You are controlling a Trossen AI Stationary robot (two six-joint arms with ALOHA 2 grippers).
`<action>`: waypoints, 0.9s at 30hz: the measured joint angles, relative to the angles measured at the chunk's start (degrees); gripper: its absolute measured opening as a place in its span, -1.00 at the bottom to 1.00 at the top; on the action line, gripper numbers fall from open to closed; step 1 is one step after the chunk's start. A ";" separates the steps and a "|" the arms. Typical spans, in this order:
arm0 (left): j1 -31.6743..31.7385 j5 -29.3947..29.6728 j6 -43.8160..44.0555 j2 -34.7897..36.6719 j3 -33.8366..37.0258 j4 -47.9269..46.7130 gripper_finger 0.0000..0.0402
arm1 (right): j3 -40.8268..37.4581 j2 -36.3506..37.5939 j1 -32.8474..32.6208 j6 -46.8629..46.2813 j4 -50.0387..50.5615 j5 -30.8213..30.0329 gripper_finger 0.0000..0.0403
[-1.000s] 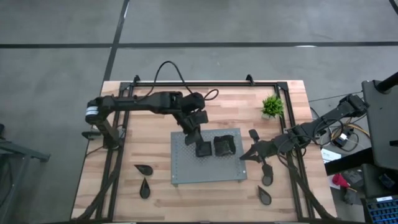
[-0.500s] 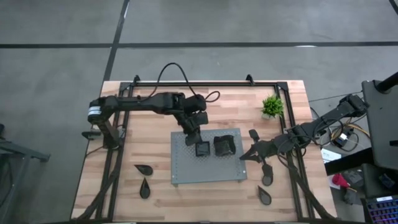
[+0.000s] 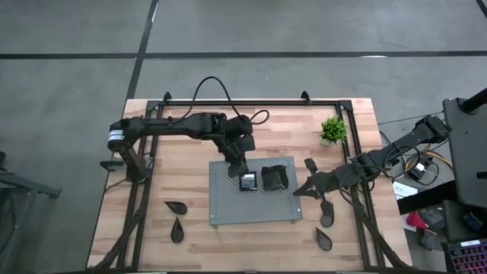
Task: Pick & Place Mini shaped plates
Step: Stack the square plate on top of the square plate on the shelf, then put the drop shaped plate on the shelf
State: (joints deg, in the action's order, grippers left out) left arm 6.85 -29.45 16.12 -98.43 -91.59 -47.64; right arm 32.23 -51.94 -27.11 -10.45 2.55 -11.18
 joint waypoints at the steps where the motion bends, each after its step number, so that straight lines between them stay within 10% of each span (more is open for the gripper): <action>1: 0.00 -0.01 0.00 0.00 0.00 0.01 -0.78 | 0.00 0.00 0.00 0.08 0.00 0.00 -0.96; 17: -0.92 -1.36 1.76 6.56 0.00 -2.85 -0.64 | 0.00 0.00 0.00 -0.06 0.26 0.02 -0.96; 27: -5.89 14.25 3.61 18.87 9.03 -0.56 -0.71 | 0.00 0.00 -0.02 -4.34 1.77 1.21 -0.96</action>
State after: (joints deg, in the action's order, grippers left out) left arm 0.97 -15.20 19.73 -79.56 -82.56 -48.20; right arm 32.23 -51.94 -27.14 -14.79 4.32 -9.97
